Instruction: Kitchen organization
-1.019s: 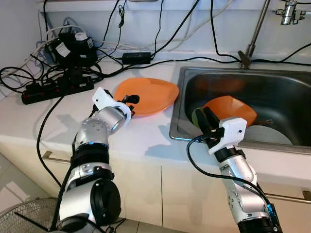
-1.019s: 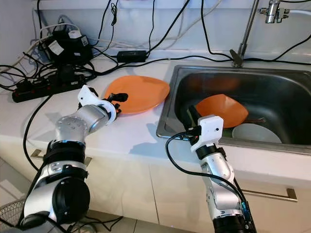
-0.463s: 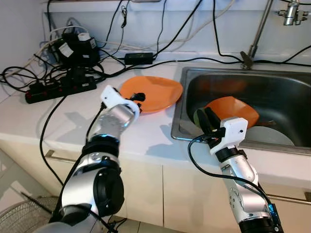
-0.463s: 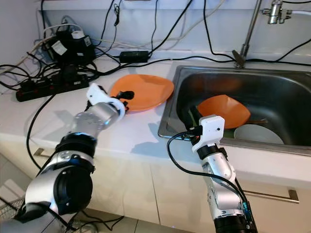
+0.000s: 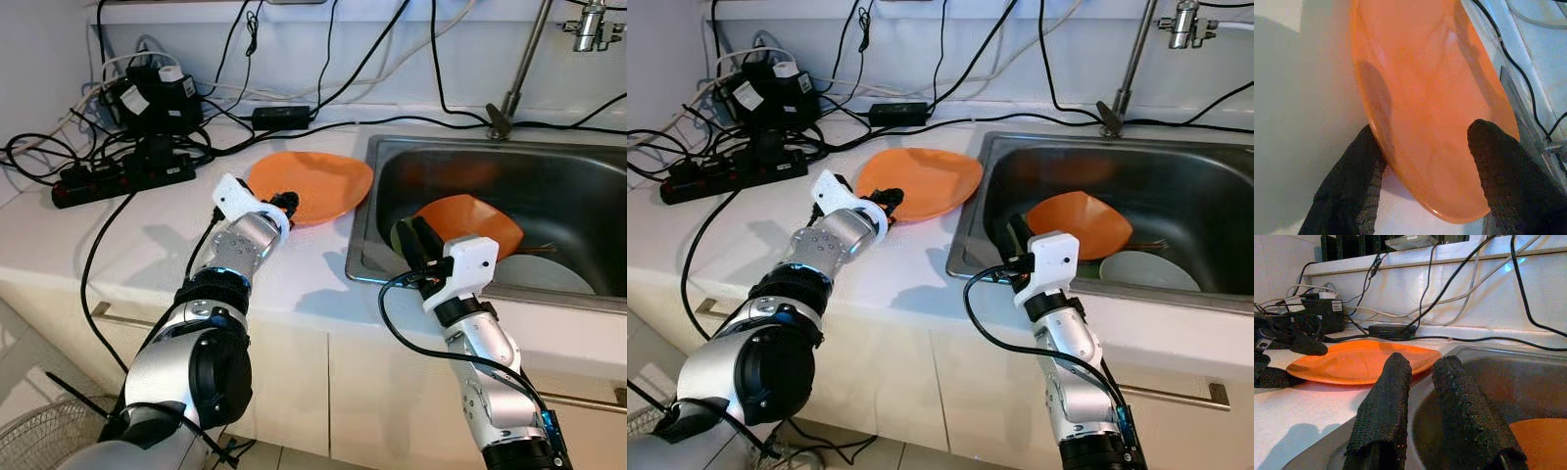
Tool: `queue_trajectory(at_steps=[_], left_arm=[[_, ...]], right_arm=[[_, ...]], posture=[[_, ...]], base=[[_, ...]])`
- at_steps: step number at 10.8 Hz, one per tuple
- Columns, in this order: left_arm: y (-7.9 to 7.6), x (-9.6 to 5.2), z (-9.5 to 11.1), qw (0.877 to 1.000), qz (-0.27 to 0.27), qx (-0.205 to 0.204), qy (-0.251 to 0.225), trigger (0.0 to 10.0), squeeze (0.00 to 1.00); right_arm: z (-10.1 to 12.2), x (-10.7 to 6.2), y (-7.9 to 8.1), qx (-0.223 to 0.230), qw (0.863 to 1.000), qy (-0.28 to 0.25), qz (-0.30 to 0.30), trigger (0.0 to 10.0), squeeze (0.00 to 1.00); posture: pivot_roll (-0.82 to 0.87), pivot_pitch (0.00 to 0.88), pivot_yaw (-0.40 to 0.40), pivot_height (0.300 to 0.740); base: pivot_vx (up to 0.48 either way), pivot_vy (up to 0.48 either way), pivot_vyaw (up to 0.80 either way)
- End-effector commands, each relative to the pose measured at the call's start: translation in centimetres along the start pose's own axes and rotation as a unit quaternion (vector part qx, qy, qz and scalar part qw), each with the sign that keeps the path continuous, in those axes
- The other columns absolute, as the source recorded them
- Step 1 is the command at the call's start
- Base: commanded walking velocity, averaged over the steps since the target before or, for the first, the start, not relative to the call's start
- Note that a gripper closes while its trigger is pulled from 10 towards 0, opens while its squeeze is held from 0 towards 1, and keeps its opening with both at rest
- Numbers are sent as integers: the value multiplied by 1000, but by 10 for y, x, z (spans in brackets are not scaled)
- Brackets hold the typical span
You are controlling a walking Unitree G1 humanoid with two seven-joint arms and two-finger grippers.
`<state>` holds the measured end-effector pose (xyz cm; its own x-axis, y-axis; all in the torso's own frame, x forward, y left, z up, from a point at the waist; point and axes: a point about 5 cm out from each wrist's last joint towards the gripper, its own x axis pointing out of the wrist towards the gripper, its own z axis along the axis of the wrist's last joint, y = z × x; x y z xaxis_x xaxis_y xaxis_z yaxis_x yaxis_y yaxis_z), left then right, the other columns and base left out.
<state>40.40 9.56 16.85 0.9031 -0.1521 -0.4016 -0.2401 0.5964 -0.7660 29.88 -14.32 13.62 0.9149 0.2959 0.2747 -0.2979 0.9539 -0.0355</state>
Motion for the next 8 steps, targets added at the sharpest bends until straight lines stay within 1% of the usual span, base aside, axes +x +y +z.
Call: queue_trajectory(at_steps=[1,5,8], left_arm=[[7,2,-13,999,17,3,29,0,0],[11,3,-5,1000,21,5,5,0,0],[12,3,-4,1000,22,10,-1,0,0]], right_arm=[[-6,-1,3,1,1000,19,9,10000,0],[-6,0,3,2,1000,22,10,10000,0],[-7,0,2,1,1000,22,10,10000,0]], posture=[[-28,8,98,740],[-26,6,97,740],[-28,4,96,740]], base=[[0,0,0],[0,0,0],[0,0,0]])
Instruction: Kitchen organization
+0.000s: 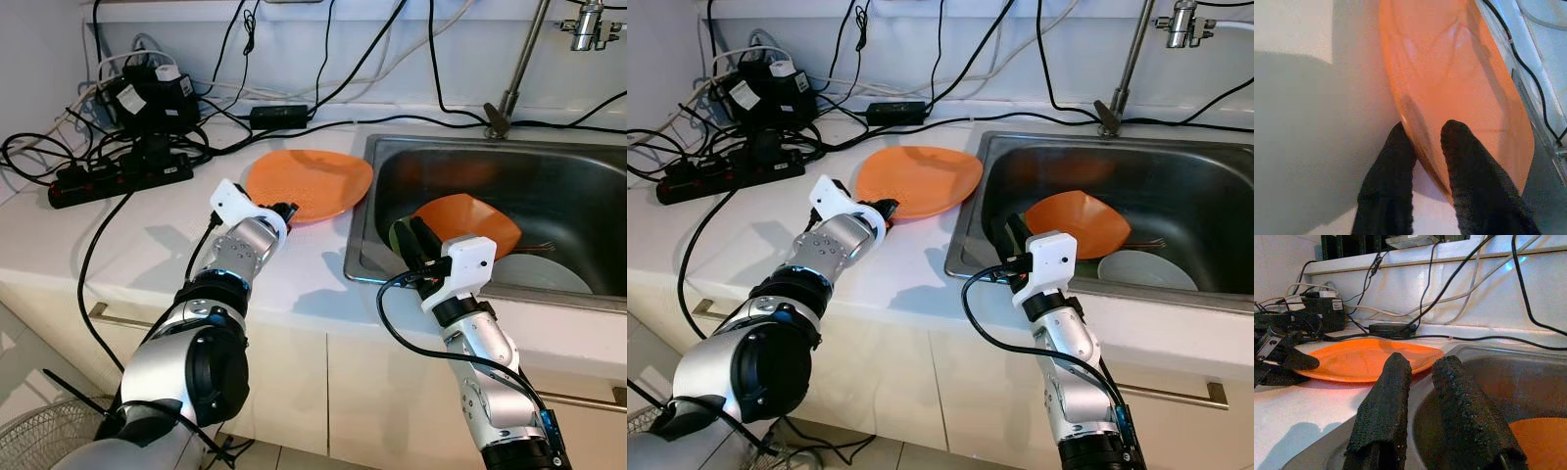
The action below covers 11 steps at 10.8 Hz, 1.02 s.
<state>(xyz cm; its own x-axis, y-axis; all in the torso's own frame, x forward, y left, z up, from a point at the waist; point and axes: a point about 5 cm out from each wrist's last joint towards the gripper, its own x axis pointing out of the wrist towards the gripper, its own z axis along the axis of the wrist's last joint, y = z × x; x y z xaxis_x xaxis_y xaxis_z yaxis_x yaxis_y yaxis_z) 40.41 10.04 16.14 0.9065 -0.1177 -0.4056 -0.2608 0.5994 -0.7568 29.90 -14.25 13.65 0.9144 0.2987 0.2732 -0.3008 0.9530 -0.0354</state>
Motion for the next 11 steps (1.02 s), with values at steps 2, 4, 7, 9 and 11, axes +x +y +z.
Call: queue_trajectory(at_steps=[2,4,7,9,11], left_arm=[[4,1,-5,1000,11,13,11,0,0],[5,1,-4,1000,10,19,7,0,0],[7,1,-1,1000,-4,6,-19,0,0],[9,0,1,999,-25,-9,-40,0,0],[1,-7,5,987,-133,-39,-82,0,0]], right_arm=[[-7,1,2,1,1000,22,9,10000,0],[-7,1,2,1,1000,21,10,10000,0],[-7,2,4,2,1000,21,10,10000,0],[-7,3,3,2,1000,20,8,10000,0],[-7,4,2,2,1000,20,3,10000,0]], posture=[[-27,3,94,740],[-26,0,95,740],[-25,0,97,740],[-26,0,99,740],[-22,0,97,740]], base=[[0,0,0],[0,0,0],[0,0,0],[0,0,0],[0,0,0]])
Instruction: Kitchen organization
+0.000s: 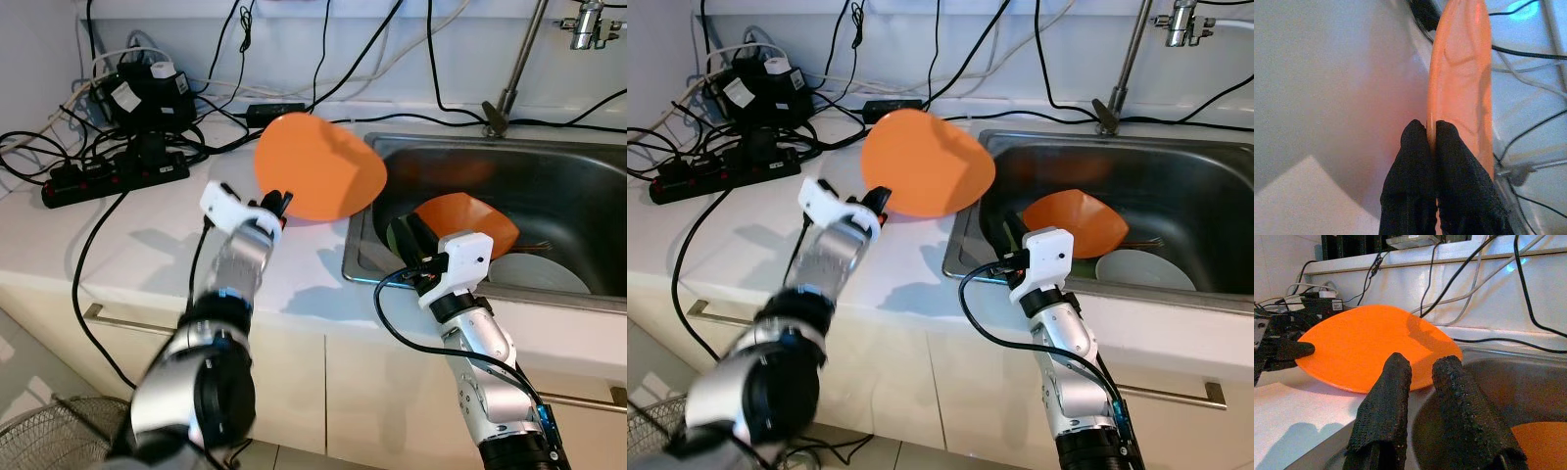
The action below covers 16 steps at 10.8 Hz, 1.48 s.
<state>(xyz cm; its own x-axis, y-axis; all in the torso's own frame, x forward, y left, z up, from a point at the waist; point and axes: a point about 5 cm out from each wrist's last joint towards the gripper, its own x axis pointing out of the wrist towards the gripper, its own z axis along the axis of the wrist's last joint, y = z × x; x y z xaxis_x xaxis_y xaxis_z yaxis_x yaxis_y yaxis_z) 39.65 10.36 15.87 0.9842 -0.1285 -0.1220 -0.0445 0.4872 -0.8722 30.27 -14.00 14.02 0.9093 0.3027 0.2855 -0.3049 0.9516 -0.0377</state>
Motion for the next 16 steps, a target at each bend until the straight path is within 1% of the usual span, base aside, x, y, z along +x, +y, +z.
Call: queue_trajectory(at_steps=[1,3,4,5,6,7,8,9,10,11,12,13,14,15,16], left_arm=[[-10,-1,3,999,-38,10,-10,10000,0],[-11,-10,0,996,-75,-20,-32,10000,0],[-12,-12,1,995,-85,-31,-41,10000,0],[-16,-16,6,991,-104,-53,-62,10000,0],[-18,-17,7,990,-109,-60,-69,10000,0],[-21,-19,8,988,-122,-66,-71,10000,0],[-24,-22,4,986,-140,-68,-58,10000,0],[-27,-26,-3,985,-155,-67,-44,10000,0],[-28,-27,-6,984,-161,-68,-38,10000,0],[-30,-30,-12,983,-169,-65,-28,10000,0],[-32,-33,-16,982,-176,-62,-20,10000,0],[-36,-35,-21,981,-185,-54,-8,10000,0],[-40,-37,-25,980,-194,-50,-1,10000,0],[-42,-38,-26,979,-199,-46,2,10000,0],[-46,-38,-28,978,-206,-41,6,10000,0]], right_arm=[[-10,-2,1,3,1000,27,0,10000,0],[-10,-1,0,3,1000,26,-4,10000,0],[-10,0,0,3,1000,26,-6,10000,0],[-10,0,-1,4,1000,27,-11,10000,0],[-10,0,-1,4,1000,27,-12,10000,0],[-10,1,-2,3,999,26,-19,10000,0],[-7,3,-6,13,999,21,-33,10000,0],[0,8,-12,31,998,9,-54,10000,0],[4,10,-14,40,997,4,-63,10000,0],[14,16,-20,62,995,-13,-79,10000,1000],[21,19,-22,75,993,-25,-90,10000,1000],[27,23,-25,98,989,-33,-104,10000,1000],[30,25,-21,119,988,-35,-93,10000,0],[31,26,-19,131,987,-36,-91,10000,0],[35,29,-17,170,980,-39,-93,10000,0]], posture=[[-20,0,95,740],[-16,0,91,740],[-14,0,89,740],[-13,0,88,740],[-11,0,87,740],[-11,0,88,740],[-11,0,89,740],[-14,0,91,740],[-14,0,91,740],[-17,0,92,740],[-17,0,92,740],[-17,0,92,740],[-17,0,93,740],[-17,0,93,740],[-17,0,95,740]], base=[[0,0,0],[0,0,0],[0,0,0],[0,0,0],[0,0,0],[0,0,0],[0,0,0],[0,0,0],[0,0,0],[0,0,0],[0,0,0],[0,0,0],[0,0,0],[0,0,0],[0,0,0]])
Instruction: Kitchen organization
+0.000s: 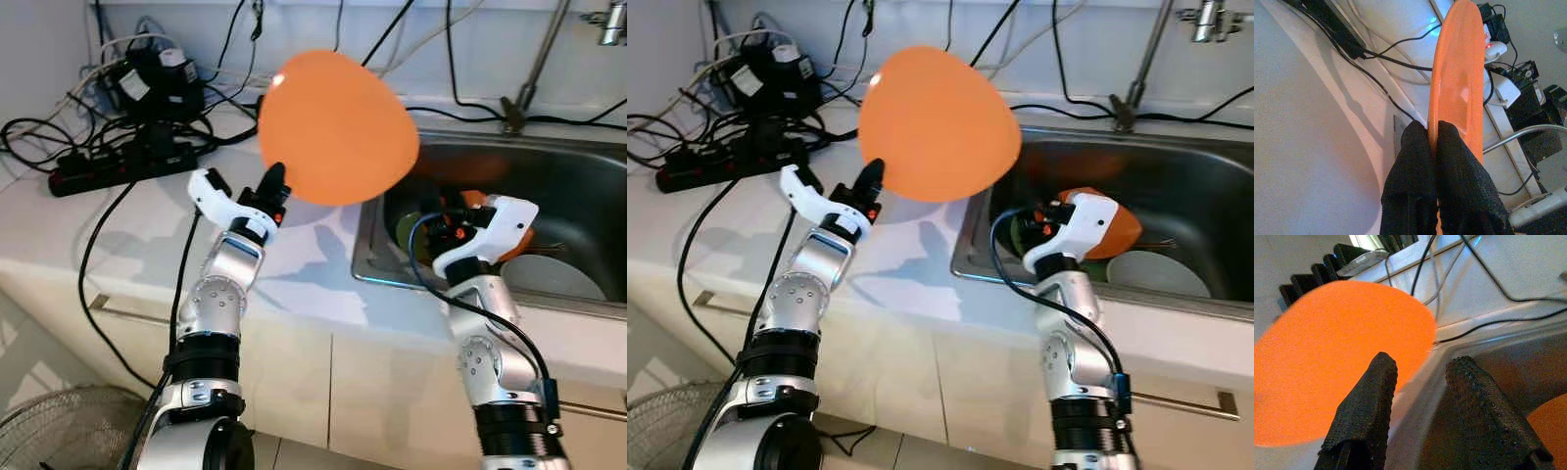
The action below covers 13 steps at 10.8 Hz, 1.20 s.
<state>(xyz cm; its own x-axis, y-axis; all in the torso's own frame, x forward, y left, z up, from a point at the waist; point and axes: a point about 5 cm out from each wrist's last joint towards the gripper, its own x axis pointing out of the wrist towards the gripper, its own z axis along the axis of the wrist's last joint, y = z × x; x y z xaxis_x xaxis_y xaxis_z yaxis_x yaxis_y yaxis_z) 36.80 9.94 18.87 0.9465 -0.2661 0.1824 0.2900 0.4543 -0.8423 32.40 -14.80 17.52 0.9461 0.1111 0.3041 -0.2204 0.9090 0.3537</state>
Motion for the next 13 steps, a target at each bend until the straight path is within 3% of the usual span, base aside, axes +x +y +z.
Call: queue_trajectory(at_steps=[1,8,13], left_arm=[[-25,0,-32,997,-46,-64,9,10000,0],[-46,0,-42,991,-108,-70,33,10000,0],[-50,-3,-50,987,-130,-71,58,10000,0]], right_arm=[[9,5,5,20,1000,-10,5,10000,0],[5,4,7,60,998,15,5,10000,0],[1,5,6,98,995,18,-8,10000,0]], posture=[[-16,0,97,740],[-22,0,106,740],[-20,0,110,740]], base=[[0,0,0],[0,0,0],[0,0,0]])
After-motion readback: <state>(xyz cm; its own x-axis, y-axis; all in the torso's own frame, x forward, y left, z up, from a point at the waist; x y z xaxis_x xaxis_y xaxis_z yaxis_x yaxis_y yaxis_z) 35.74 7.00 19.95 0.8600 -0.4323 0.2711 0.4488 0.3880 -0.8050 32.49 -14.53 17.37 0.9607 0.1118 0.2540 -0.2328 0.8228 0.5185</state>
